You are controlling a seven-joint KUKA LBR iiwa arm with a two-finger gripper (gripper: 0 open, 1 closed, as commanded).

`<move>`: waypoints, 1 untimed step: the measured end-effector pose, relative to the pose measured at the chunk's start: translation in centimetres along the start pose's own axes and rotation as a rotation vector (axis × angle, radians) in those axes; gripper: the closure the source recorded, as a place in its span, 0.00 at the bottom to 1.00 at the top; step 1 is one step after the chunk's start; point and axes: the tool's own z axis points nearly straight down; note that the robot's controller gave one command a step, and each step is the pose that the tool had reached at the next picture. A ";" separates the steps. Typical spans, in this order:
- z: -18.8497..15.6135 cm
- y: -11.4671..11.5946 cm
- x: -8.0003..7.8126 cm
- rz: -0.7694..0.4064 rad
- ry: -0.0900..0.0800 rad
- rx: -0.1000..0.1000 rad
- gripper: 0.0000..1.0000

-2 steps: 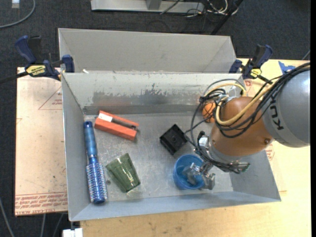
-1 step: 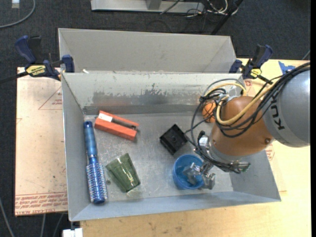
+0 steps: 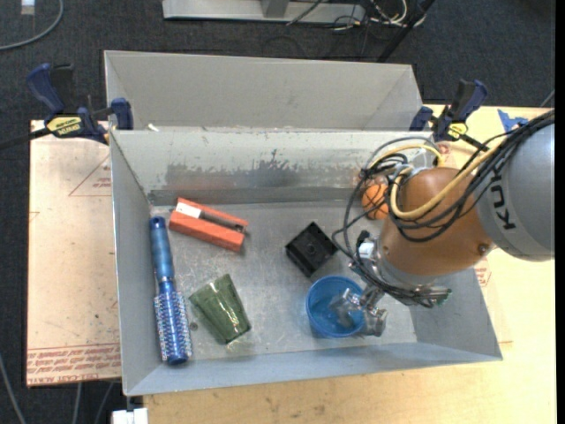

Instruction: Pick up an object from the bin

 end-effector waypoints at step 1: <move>-1.5 0.0 0.0 0.001 0.000 -0.001 1.00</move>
Offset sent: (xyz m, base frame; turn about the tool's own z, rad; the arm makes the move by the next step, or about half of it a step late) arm 0.0000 -0.0002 0.0857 0.0000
